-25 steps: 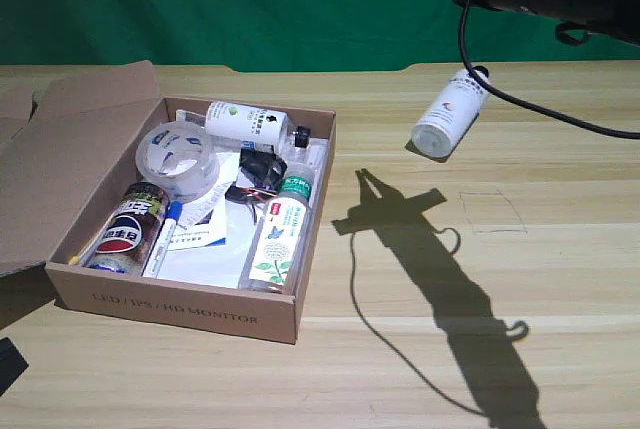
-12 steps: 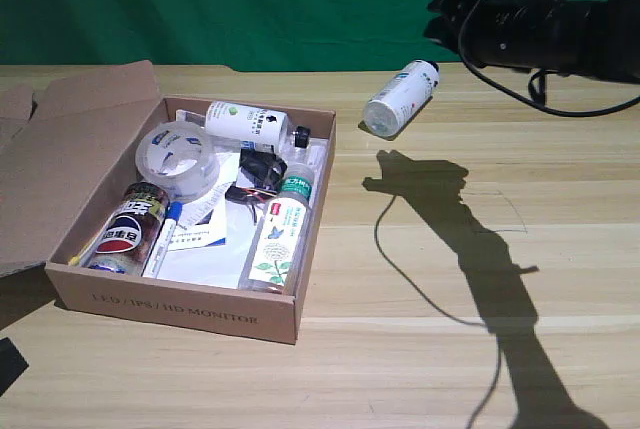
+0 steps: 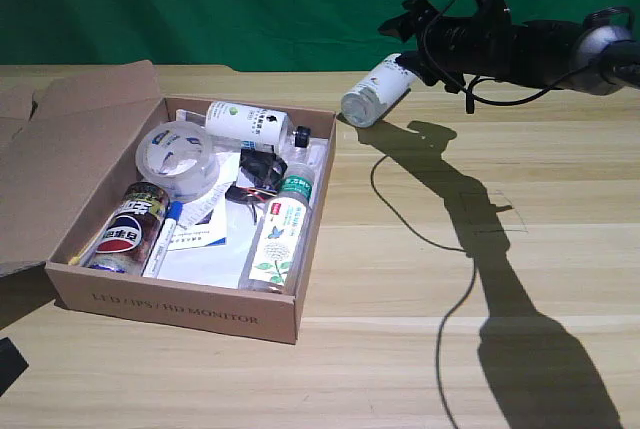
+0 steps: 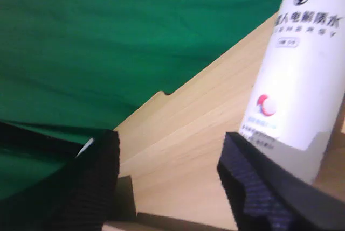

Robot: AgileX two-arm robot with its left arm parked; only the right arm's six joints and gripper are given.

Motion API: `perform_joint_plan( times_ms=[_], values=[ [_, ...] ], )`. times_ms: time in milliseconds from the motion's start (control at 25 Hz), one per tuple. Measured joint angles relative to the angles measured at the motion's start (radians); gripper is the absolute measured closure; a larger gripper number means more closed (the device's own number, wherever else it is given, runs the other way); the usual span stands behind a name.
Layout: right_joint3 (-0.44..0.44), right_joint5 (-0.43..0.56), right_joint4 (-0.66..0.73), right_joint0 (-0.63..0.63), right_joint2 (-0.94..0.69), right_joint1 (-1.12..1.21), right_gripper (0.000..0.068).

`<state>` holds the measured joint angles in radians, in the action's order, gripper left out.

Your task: Place the white bottle into the box.

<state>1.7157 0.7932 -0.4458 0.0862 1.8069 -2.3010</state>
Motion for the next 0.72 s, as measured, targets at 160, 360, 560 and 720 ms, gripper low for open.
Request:
perform_joint_plan(
  times_ms=[160,360,560,720],
  values=[
    [-0.001,-0.005,0.049,-0.001,0.059,-0.065,0.0230],
    [-0.029,-0.002,-0.059,-0.001,0.078,-0.107,0.0258],
    [-0.260,0.095,-0.189,-0.002,0.078,-0.017,0.0465],
    [-0.454,0.101,-0.233,-0.002,0.078,0.117,0.0647]
  ],
)
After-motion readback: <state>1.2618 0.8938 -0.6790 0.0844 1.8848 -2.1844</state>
